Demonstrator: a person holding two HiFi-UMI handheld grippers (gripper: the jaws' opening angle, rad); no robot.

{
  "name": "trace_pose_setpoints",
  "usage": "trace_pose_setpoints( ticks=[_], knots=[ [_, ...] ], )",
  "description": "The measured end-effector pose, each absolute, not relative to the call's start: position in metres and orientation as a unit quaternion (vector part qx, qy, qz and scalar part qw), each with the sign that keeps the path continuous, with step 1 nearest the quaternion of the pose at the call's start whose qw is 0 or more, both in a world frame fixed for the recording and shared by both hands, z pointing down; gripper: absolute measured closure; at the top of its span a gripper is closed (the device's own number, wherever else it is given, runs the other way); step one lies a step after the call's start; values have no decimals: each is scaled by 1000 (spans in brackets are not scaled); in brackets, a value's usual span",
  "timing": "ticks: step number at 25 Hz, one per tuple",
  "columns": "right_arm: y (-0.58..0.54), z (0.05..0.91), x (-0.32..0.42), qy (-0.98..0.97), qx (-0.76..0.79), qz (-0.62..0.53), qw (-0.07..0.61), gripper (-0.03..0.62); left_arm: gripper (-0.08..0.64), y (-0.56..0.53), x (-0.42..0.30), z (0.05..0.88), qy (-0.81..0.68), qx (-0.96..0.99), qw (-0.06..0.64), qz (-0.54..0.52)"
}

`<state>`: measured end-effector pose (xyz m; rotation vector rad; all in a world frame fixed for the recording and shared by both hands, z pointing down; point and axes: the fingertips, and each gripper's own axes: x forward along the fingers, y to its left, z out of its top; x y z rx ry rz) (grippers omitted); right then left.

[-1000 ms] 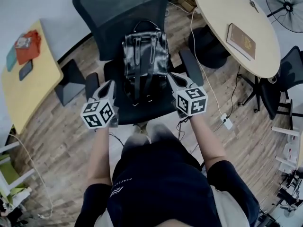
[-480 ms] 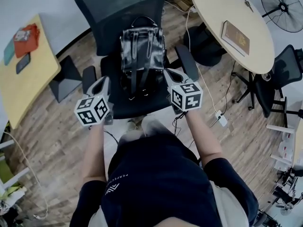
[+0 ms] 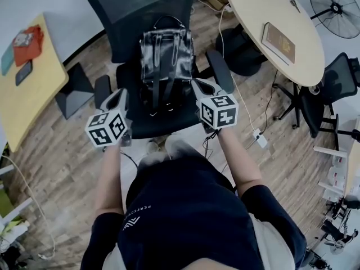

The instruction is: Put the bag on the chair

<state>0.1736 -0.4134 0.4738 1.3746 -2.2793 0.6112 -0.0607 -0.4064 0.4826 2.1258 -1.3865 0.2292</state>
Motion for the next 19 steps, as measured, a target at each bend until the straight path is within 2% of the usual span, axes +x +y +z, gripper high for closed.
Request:
trace_pose_setpoints(
  ticks=[19],
  knots=[
    [-431, 485, 184, -813, 486, 232, 219, 591, 546, -424, -53, 498, -528, 781, 316, 104]
  ],
)
